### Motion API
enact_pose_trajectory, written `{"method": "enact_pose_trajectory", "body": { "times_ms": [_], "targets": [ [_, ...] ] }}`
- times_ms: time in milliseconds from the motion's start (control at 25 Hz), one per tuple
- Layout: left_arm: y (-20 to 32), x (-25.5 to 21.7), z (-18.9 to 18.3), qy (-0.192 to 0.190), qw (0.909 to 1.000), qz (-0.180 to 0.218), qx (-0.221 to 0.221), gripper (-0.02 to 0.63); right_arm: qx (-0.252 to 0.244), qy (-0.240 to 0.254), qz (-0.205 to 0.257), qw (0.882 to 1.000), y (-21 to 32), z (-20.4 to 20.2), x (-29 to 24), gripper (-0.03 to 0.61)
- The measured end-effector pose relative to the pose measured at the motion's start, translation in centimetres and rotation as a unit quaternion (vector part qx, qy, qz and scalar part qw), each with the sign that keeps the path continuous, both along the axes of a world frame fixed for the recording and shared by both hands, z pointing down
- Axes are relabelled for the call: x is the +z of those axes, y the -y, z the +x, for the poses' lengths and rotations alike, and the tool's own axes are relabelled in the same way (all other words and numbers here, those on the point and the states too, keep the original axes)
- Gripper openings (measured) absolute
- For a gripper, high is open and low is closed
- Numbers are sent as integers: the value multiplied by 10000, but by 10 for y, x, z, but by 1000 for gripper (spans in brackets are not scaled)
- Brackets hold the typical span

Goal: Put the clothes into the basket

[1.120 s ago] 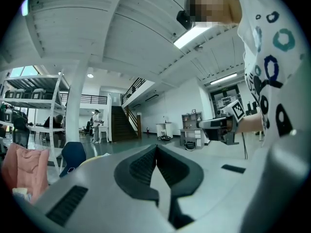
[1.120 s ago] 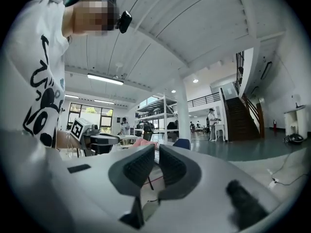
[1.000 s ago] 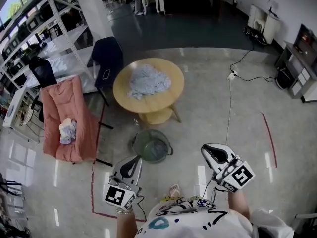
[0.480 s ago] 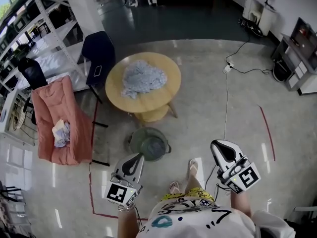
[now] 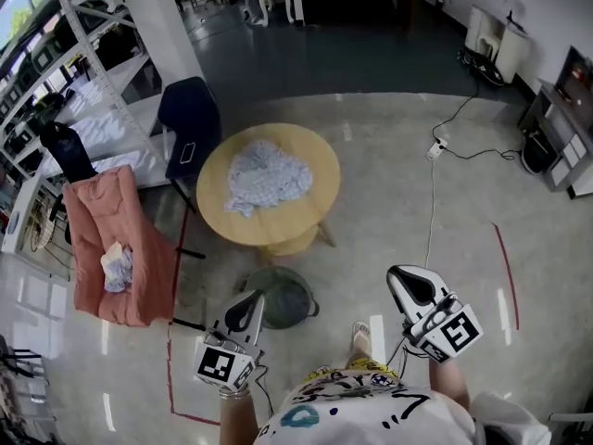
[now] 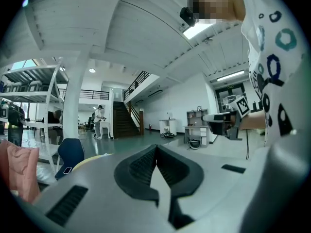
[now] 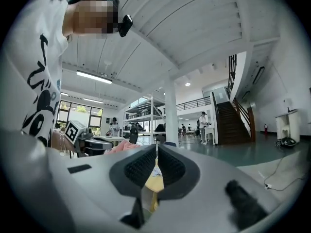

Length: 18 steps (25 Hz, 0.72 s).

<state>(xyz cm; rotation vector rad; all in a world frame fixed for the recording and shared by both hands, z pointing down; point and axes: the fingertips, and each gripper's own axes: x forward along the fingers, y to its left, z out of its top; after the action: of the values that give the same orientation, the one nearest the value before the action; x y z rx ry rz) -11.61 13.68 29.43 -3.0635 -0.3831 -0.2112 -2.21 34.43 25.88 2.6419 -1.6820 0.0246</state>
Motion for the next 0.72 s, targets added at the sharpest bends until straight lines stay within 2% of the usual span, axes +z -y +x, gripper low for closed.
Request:
{"method": "enact_pose_trajectory", "body": {
  "times_ms": [160, 440, 600, 720],
  "targets": [
    [-10, -13, 42, -108, 9998, 45, -137, 14, -188, -103, 99, 9997, -4, 47, -13, 34],
    [-26, -15, 107, -124, 9987, 156, -466, 14, -511, 38, 67, 9987, -25, 108, -7, 34],
    [-34, -5, 131, -119, 9978, 190, -624, 14, -599, 280, 171, 9977, -39, 138, 8, 34],
    [-42, 4, 145, 21, 9983, 202, -552, 14, -620, 275, 8, 9977, -41, 158, 16, 34]
  ]
}}
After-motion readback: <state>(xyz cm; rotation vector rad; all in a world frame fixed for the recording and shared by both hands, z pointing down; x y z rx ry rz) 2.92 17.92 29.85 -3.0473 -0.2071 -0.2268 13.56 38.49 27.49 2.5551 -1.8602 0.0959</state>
